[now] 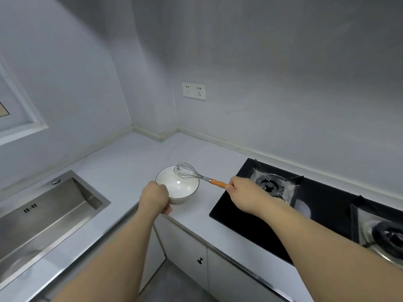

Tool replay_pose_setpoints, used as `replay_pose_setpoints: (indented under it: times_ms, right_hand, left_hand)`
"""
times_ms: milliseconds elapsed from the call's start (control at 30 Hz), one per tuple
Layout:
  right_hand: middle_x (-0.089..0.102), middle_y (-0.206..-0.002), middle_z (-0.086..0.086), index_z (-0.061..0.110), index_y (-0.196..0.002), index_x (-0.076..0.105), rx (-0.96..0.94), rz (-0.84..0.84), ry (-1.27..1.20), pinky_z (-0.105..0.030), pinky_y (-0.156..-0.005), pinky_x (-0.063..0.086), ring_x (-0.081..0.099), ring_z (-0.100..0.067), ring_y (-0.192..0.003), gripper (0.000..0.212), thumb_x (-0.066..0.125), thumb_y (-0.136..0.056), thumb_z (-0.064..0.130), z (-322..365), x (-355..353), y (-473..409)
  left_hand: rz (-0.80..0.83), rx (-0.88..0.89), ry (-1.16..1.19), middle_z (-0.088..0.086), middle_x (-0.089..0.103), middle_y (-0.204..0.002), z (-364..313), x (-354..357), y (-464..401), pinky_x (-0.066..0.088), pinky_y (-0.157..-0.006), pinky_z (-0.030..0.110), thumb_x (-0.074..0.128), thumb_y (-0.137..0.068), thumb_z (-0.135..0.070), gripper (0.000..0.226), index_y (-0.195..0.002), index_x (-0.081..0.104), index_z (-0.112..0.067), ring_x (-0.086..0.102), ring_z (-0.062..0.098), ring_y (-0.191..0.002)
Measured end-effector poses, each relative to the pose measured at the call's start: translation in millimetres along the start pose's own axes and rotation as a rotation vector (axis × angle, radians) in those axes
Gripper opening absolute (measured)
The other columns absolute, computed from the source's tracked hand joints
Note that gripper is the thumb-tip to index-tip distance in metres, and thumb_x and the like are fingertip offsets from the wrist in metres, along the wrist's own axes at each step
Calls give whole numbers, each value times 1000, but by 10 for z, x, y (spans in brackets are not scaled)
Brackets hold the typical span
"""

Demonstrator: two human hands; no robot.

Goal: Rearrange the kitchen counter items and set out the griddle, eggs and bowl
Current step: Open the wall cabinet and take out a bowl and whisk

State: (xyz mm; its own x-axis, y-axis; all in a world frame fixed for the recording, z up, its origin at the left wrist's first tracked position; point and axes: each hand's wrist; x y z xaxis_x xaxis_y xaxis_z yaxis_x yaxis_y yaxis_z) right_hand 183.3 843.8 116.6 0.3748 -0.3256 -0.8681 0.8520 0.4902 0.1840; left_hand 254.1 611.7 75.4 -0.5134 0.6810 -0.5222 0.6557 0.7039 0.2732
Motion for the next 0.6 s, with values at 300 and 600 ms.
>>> replay_pose_setpoints:
  times_ms: [300, 600]
  right_hand:
    - [58, -95, -2, 12, -99, 54, -24, 16, 21, -31, -60, 39, 52, -19, -72, 30, 31, -100, 31, 624, 176, -1715]
    - [58, -93, -2, 12, -102, 53, 2, 81, 33, -30, -64, 39, 51, -20, -73, 31, 31, -102, 34, 1543, 484, -3492]
  left_hand:
    - [16, 31, -7, 29, 67, -72, -313, -274, -1746, 59, -58, 47, 26, -86, -5, 22, -91, 46, 4, 62, 35, -45]
    - [51, 7, 18, 25, 68, -70, -395, -691, -3757, 60, -60, 50, 28, -84, -8, 20, -91, 44, 1, 67, 37, -51]
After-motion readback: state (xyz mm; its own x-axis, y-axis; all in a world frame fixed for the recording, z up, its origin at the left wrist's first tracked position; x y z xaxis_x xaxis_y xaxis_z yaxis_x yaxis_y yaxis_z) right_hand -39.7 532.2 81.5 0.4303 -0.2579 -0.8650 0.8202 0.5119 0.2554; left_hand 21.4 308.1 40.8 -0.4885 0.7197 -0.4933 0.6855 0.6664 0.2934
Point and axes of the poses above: each hand's wrist, its own y-axis away from the middle knuckle, its own x-axis out of the palm, z = x × y
